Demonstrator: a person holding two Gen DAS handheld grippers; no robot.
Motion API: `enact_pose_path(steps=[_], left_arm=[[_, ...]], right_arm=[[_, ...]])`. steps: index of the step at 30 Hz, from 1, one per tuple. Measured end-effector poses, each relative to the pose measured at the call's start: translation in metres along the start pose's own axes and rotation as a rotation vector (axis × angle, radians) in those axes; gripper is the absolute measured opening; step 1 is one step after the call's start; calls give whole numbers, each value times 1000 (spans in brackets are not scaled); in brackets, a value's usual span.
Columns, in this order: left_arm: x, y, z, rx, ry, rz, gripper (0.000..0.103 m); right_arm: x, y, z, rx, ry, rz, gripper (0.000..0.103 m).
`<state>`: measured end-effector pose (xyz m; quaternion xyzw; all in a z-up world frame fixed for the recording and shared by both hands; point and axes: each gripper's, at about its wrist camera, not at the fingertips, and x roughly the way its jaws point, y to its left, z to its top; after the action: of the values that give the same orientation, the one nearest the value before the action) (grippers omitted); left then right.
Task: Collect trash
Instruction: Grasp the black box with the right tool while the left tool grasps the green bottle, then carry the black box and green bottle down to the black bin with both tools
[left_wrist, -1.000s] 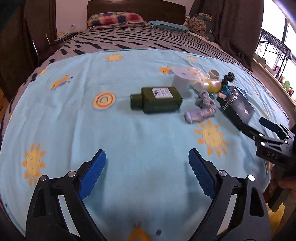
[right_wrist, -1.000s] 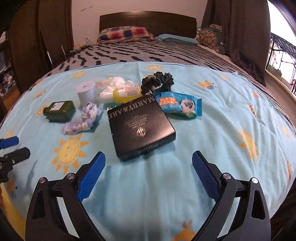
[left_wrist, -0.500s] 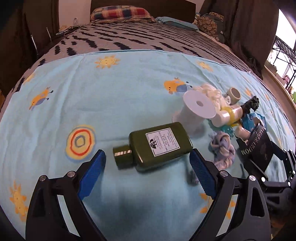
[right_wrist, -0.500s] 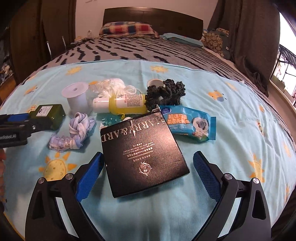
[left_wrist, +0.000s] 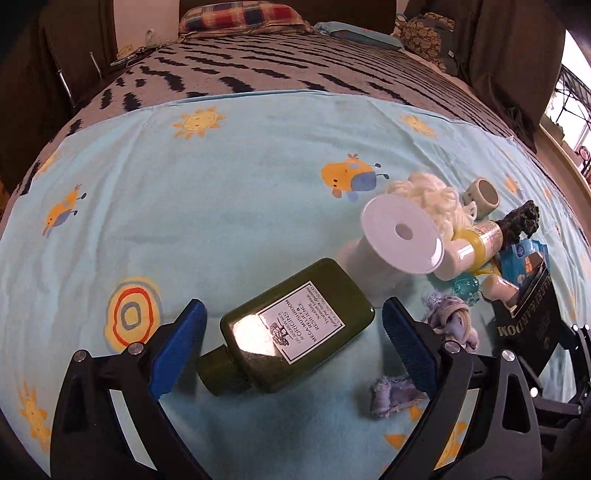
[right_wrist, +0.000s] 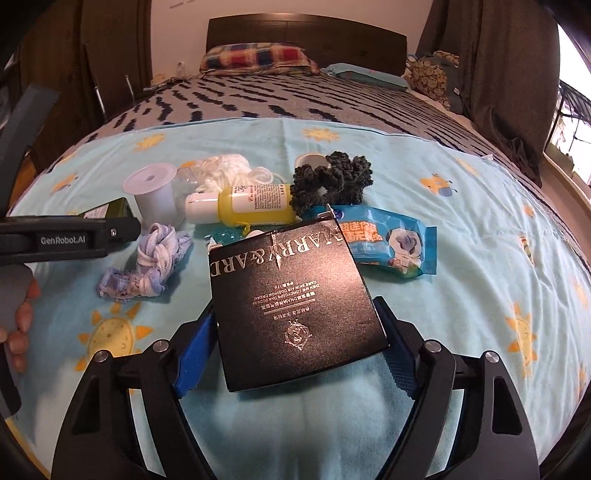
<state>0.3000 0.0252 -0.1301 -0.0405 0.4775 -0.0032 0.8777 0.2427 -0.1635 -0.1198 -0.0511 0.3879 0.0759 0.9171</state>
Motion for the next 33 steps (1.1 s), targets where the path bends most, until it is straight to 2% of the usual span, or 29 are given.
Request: enact_pose_path(steps=[1,5,13,18,27,33], left_arm=[[0,0,0,9,0,9,87],[-4,0,0,24,-6,20,68],[-11,-2,-9,64,-12,19,67],[-31,2,-19,58,-34,-7,67],[-107,-4,-57,99,-145,-76,67],[-157,-11,-108,147,-208,-148,67]], right_arm=[[-2,-1,0,7,-6,-1,80],[-11,0,0,3,-34,-4,80],[-30,-5,-2,35,-53,38,80],[-50,-9,-7,54,-74,59,80],[-108,-12,-27,83,-137,87,80],[-150,-23,-62,136,-164,116,80]])
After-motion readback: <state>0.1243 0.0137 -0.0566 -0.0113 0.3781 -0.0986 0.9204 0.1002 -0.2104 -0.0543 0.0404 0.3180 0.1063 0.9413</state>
